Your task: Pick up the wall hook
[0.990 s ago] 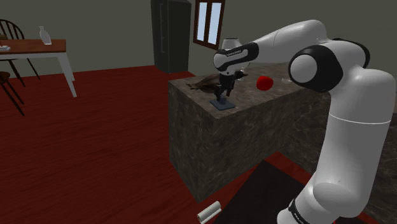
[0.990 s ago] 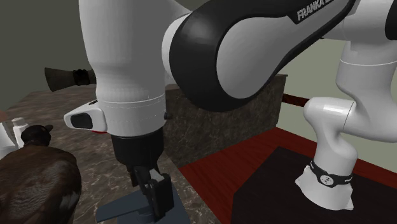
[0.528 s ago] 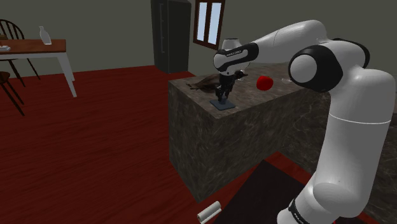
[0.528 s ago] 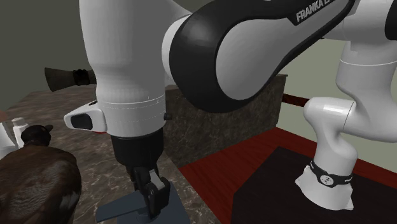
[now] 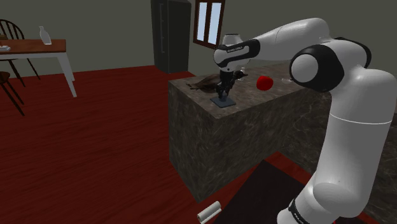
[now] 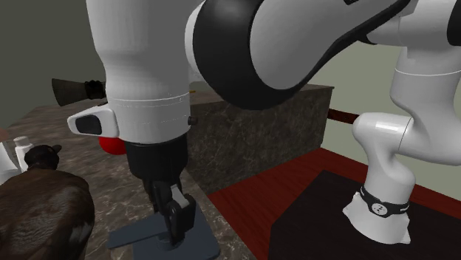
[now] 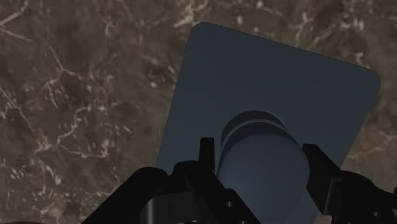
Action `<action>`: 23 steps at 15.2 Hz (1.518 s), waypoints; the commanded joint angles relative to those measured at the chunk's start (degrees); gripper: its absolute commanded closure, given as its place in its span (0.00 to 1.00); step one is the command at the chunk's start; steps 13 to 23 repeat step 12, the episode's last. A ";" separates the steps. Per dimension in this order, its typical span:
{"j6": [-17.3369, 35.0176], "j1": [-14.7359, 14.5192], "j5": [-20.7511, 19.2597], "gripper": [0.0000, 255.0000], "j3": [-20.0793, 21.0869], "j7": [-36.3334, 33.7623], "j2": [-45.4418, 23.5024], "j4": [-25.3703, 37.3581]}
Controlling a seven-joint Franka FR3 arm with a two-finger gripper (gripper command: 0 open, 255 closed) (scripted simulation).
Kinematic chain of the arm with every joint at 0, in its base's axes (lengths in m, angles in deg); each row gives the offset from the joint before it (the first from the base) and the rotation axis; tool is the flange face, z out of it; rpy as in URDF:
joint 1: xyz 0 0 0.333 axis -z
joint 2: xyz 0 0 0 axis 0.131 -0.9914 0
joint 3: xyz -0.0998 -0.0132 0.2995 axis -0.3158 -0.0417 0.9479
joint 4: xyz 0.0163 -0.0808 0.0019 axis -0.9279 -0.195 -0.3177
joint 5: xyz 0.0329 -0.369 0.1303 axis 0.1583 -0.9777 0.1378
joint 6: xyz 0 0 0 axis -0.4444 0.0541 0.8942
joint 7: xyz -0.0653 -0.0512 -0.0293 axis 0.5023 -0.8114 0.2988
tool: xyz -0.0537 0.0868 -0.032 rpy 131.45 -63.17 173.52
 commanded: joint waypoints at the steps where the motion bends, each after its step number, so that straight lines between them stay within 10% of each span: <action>1: -1.33 -0.05 -0.18 1.00 -0.06 -0.04 0.57 0.79; 23: -8.06 0.05 -0.46 1.00 -0.24 0.03 1.41 6.72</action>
